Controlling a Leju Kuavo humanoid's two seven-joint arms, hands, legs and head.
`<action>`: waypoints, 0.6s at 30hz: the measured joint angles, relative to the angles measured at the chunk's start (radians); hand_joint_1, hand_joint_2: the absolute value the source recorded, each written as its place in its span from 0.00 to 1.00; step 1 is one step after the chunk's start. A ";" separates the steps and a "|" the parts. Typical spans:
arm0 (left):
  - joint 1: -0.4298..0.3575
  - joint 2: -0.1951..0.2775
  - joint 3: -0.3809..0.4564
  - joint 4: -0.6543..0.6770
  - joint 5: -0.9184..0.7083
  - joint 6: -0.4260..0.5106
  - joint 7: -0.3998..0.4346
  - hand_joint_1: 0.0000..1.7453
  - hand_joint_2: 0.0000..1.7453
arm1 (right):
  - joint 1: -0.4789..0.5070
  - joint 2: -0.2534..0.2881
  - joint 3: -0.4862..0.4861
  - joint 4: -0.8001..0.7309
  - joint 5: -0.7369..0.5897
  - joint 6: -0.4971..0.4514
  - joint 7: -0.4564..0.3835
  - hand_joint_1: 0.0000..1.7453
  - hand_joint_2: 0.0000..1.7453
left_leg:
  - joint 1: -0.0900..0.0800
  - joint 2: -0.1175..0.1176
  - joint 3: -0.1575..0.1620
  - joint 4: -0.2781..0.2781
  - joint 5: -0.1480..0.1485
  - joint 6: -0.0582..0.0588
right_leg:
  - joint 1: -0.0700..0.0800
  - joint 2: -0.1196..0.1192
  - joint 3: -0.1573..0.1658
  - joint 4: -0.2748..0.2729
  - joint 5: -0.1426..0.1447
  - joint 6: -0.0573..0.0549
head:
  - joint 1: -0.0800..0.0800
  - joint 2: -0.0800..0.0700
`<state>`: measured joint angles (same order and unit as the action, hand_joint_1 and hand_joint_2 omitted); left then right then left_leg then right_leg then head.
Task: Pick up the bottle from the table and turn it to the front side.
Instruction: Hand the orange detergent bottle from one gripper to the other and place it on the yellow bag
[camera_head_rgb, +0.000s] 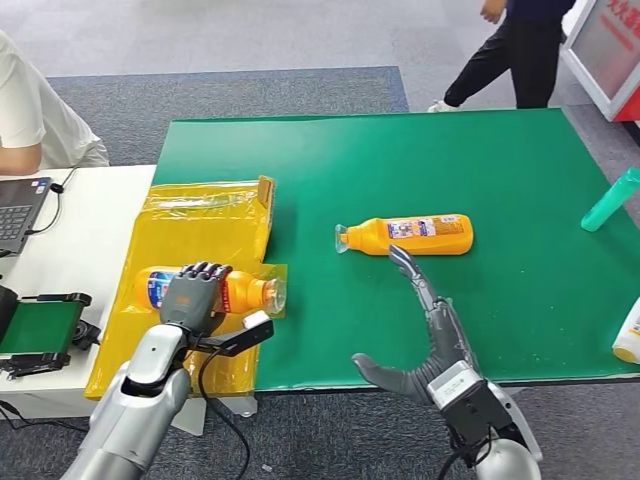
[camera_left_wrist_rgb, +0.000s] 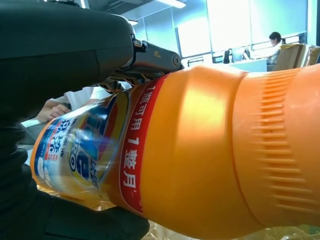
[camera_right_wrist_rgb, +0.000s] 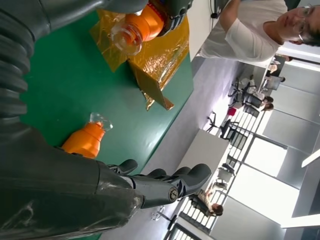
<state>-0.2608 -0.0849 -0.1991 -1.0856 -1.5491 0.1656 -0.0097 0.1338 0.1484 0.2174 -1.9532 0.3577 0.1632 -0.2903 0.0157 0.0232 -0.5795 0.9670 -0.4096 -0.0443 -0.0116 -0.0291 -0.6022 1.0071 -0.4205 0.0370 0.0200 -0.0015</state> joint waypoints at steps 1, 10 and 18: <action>-0.001 -0.001 0.002 0.003 -0.001 -0.001 0.006 1.00 1.00 | 0.001 0.000 -0.001 0.000 0.000 0.000 0.000 0.00 1.00 | 0.000 0.000 0.000 0.000 0.000 0.000 | 0.000 0.000 0.000 0.000 0.000 0.000 | 0.000 0.000; -0.012 -0.004 0.064 0.025 -0.002 0.002 0.096 0.25 1.00 | 0.022 0.000 -0.028 -0.021 0.002 0.006 0.003 0.00 1.00 | 0.000 0.000 0.000 0.000 0.000 0.000 | 0.000 0.000 0.000 0.000 0.000 0.000 | 0.000 0.000; -0.002 -0.005 0.106 0.029 -0.002 -0.008 0.101 0.00 0.00 | 0.035 0.000 -0.047 -0.035 0.011 0.017 0.010 0.00 1.00 | 0.000 0.000 -0.001 0.000 0.000 0.000 | 0.000 0.000 0.000 0.000 0.000 0.000 | 0.000 0.000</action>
<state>-0.2632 -0.0902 -0.0926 -1.0567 -1.5515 0.1579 0.0916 0.1683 0.1484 0.1708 -1.9886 0.3690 0.1800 -0.2798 0.0157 0.0232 -0.5802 0.9670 -0.4092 -0.0440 -0.0115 -0.0293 -0.6026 1.0071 -0.4204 0.0369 0.0200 -0.0015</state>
